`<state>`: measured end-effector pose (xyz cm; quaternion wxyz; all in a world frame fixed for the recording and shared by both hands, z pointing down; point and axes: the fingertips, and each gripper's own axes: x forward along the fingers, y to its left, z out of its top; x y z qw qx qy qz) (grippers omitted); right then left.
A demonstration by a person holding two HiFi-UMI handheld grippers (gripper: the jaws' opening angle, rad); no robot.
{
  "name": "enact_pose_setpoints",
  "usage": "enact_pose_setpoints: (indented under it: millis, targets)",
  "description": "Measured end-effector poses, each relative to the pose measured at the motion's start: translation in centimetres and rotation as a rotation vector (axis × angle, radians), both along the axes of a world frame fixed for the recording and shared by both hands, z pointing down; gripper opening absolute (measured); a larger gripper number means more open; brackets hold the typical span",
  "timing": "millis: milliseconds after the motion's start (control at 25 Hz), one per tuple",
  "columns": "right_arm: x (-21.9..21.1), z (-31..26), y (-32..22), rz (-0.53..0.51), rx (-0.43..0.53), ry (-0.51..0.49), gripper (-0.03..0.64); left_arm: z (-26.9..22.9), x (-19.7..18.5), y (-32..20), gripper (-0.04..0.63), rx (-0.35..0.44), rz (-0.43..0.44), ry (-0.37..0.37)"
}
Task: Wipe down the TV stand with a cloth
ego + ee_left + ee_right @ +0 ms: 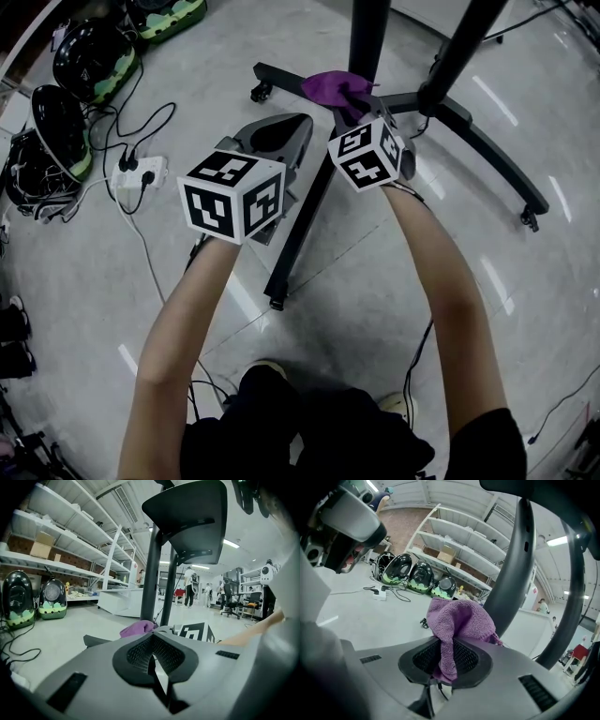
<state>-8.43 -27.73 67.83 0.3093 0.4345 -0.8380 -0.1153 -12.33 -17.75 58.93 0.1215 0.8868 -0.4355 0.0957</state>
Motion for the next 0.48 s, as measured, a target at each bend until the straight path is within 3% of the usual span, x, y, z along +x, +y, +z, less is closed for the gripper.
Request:
enact_pose_setpoints:
  millis: [160, 240, 360, 480]
  targets:
    - [-0.6, -0.2, 1.5, -0.043, -0.001, -0.011, 0.074, 0.0, 0.7, 0.0, 0.006, 0.002, 0.005, 0.022]
    - [-0.2, -1.4, 2.5, -0.055, 0.000, -0.067, 0.074, 0.0, 1.7, 0.1, 0.006, 0.005, 0.021, 0.026]
    - [2.4, -4.0, 3.5, -0.026, 0.005, -0.184, 0.074, 0.2, 3.2, 0.5, 0.006, 0.006, 0.044, 0.026]
    - [6.1, -6.7, 3.9, 0.012, 0.057, -0.210, 0.074, 0.1, 4.5, 0.5, 0.006, 0.007, 0.054, 0.030]
